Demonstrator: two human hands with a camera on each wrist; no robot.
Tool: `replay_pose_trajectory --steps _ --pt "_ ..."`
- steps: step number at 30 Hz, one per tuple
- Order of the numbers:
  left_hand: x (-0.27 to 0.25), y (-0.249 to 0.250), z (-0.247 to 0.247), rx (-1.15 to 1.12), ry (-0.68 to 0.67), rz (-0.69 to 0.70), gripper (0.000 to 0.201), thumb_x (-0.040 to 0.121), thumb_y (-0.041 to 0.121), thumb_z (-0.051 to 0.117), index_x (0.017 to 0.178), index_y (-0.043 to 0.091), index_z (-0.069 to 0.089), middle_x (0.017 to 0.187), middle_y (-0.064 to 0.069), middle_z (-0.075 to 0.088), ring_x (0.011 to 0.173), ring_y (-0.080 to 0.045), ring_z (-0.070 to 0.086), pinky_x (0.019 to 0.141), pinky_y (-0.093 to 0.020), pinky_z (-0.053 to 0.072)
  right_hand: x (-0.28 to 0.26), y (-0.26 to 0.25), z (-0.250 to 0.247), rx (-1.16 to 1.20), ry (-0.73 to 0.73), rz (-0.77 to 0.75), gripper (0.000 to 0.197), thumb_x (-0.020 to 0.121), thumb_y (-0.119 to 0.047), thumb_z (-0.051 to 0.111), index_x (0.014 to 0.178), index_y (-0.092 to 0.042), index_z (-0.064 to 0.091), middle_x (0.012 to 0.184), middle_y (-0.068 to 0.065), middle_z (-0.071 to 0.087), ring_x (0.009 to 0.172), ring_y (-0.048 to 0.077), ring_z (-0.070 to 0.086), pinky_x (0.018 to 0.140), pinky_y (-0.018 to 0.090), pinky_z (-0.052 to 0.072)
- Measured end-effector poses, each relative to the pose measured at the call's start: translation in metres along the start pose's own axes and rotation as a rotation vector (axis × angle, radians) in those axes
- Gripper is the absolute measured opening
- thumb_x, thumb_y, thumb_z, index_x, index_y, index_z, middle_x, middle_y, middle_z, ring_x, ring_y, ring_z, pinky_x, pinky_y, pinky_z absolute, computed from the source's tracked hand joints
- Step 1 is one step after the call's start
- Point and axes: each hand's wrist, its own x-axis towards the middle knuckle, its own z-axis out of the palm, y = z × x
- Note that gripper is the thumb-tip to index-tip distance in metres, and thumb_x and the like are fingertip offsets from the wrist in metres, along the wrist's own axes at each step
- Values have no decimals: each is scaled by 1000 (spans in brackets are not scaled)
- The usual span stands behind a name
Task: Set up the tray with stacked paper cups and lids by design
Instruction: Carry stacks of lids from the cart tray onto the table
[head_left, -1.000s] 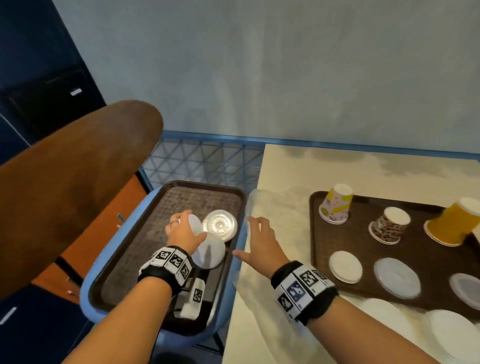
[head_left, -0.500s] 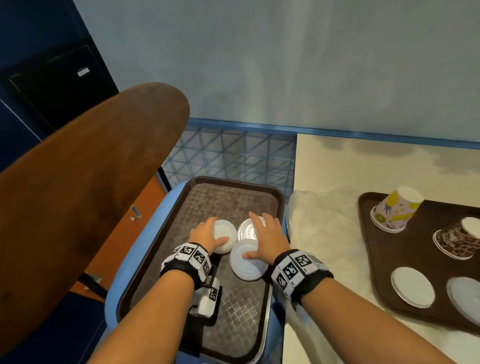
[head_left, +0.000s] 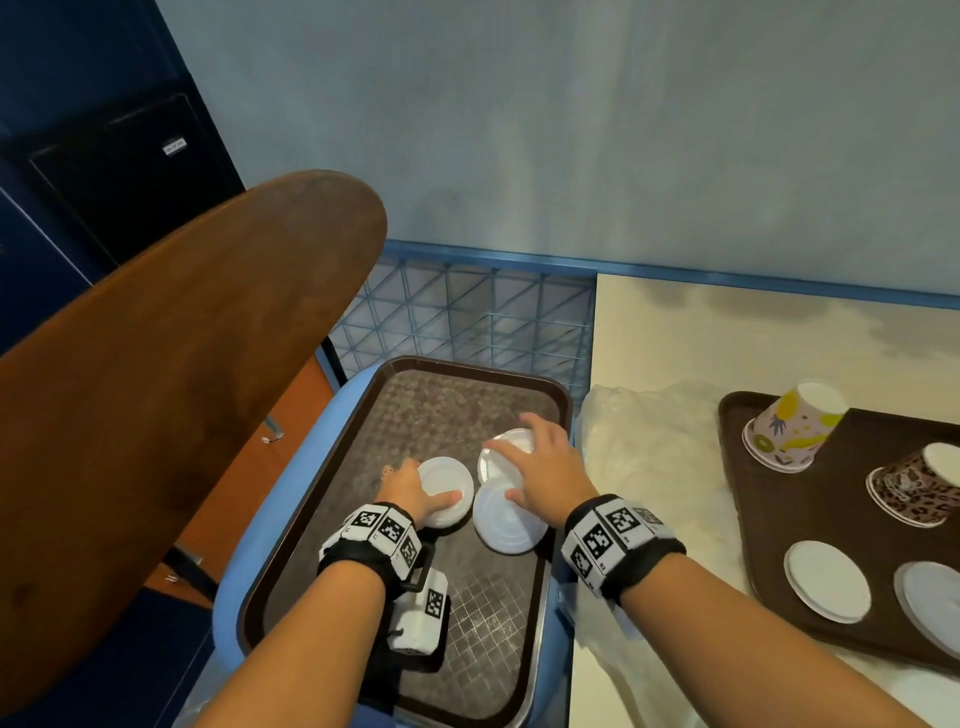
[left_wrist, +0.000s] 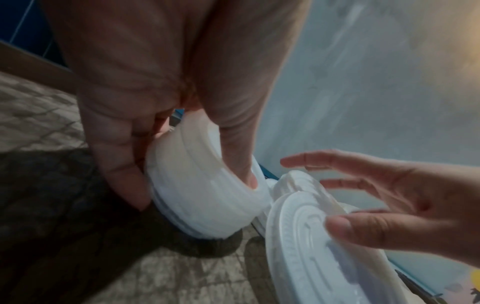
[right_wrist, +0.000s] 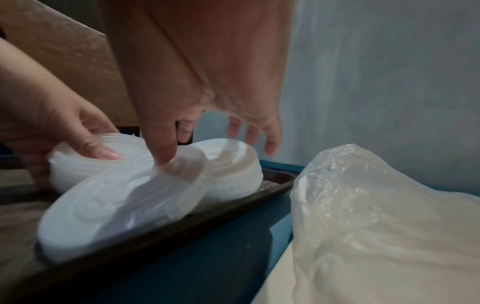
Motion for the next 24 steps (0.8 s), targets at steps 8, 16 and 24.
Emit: replay_pose_trajectory --steps 8,16,24 --pt "-1 -4 5 -86 28 -23 76 74 38 76 132 6 39 138 -21 32 127 -36 39 98 -46 48 -9 -6 10 -142 -44 -154 67 73 -38 74 133 -29 45 157 4 7 144 30 6 114 50 14" --pt "-1 -7 6 -103 49 -10 73 74 39 75 130 7 41 135 -21 35 123 -35 43 96 -46 49 10 1 -12 270 173 -56 25 75 -37 73 94 -22 70 135 -3 46 129 20 34 109 38 21" --pt "-2 -11 8 -176 55 29 72 75 37 74 130 3 41 130 -19 48 119 -33 49 96 -45 48 41 21 -17 380 -28 163 31 88 -26 60 116 -14 52 119 8 61 109 25 58 92 29 42"
